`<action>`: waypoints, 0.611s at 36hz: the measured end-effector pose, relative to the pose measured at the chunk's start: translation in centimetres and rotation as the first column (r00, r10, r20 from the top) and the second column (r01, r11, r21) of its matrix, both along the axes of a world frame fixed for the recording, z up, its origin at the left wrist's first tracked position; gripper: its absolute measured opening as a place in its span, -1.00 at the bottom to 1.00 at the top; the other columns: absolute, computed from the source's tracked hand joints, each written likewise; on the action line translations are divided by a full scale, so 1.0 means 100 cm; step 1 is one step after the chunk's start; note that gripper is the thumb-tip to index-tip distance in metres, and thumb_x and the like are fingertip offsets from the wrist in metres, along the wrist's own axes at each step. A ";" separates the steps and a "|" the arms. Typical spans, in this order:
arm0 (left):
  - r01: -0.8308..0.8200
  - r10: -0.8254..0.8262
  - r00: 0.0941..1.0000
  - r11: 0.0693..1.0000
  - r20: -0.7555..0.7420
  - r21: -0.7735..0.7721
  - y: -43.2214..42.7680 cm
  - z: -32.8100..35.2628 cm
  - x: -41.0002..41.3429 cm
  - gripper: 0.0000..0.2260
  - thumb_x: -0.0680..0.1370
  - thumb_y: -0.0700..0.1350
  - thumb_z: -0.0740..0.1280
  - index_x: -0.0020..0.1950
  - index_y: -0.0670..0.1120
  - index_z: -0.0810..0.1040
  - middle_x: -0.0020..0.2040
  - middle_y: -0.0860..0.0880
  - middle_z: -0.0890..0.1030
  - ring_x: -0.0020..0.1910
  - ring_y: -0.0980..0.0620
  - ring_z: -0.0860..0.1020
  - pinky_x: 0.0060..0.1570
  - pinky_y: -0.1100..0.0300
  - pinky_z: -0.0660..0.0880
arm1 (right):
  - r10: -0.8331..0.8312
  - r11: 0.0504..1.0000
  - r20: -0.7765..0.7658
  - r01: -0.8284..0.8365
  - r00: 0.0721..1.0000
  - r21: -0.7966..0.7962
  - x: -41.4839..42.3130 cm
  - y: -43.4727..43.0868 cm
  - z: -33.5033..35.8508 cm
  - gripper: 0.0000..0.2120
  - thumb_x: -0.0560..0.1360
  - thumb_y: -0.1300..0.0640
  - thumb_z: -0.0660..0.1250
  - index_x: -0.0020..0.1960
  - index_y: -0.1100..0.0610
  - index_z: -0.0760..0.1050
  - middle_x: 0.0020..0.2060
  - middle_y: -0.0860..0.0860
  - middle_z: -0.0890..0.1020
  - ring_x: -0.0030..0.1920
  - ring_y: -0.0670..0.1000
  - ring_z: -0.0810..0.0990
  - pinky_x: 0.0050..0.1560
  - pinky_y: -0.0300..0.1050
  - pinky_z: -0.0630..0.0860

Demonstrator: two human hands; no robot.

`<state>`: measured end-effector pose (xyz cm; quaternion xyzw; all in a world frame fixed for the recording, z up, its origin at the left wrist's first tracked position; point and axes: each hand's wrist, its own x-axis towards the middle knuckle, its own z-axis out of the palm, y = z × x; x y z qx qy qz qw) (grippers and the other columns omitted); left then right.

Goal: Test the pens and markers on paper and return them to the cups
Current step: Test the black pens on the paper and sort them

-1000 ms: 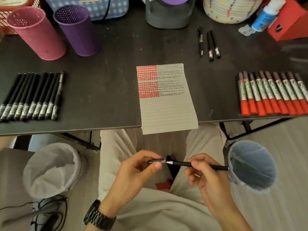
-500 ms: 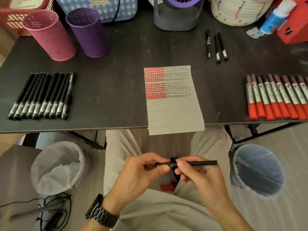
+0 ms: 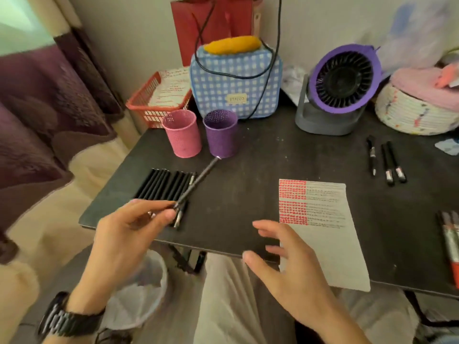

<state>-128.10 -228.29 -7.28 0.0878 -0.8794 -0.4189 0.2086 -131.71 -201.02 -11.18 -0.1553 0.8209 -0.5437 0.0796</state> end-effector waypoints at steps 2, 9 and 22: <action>-0.149 0.148 0.989 0.988 0.007 0.046 -0.029 -0.004 -0.009 -0.87 0.42 0.15 0.45 -0.04 0.27 0.69 -0.17 0.21 0.69 -0.23 0.20 0.61 -0.25 0.47 0.44 | 0.048 0.991 -0.096 -0.036 0.994 0.127 -0.018 -0.018 -0.004 -0.51 0.43 -0.37 0.30 0.33 -0.45 0.28 0.32 -0.58 0.30 0.31 -0.51 0.27 0.16 -0.65 0.26; -0.418 0.415 0.904 0.908 0.099 0.013 -0.096 -0.041 -0.024 -0.89 0.49 0.16 0.46 -0.01 0.22 0.68 -0.18 0.19 0.68 -0.17 0.26 0.61 -0.25 0.29 0.49 | 0.175 0.829 -0.205 -0.032 0.963 0.558 -0.060 -0.070 -0.036 -0.30 0.59 -0.38 0.05 0.63 -0.19 -0.05 0.65 -0.13 -0.06 0.63 -0.08 -0.15 0.48 -0.18 -0.13; -0.487 0.552 0.814 0.818 0.182 -0.306 -0.107 -0.061 -0.030 -0.81 0.57 0.17 0.36 0.03 0.15 0.73 -0.09 0.16 0.61 -0.13 0.10 0.57 -0.13 0.07 0.57 | 0.258 0.694 -0.141 -0.082 0.956 0.716 -0.068 -0.077 -0.041 -0.27 0.55 -0.45 -0.17 0.64 -0.21 -0.17 0.64 -0.10 -0.23 0.60 -0.09 -0.31 0.55 -0.05 -0.27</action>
